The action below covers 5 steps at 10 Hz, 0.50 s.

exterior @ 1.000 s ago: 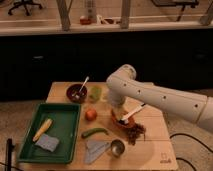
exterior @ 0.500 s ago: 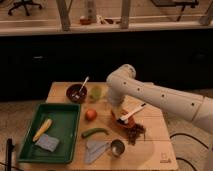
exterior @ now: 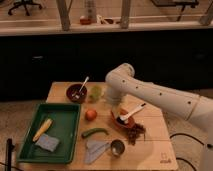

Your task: Place apple in metal cup

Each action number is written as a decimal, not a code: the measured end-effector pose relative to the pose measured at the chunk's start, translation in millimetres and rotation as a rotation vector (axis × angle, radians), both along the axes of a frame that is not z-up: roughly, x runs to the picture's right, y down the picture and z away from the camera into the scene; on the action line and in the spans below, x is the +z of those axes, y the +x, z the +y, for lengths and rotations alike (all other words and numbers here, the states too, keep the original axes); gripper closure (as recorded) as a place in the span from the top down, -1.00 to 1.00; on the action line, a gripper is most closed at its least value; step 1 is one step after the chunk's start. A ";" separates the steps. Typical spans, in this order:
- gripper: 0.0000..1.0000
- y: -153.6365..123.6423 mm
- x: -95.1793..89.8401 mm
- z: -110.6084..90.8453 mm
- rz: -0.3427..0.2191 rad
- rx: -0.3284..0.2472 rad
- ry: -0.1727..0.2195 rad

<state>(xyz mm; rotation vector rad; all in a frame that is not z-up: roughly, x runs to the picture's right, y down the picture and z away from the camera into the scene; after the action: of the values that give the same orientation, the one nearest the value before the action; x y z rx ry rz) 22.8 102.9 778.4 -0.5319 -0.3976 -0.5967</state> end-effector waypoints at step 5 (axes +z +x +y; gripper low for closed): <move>0.60 -13.9 9.3 -0.3 -0.069 -0.027 -0.012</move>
<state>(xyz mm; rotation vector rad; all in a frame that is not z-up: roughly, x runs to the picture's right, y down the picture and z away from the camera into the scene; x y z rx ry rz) 9.0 102.6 787.7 -0.5300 -0.4599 -0.6397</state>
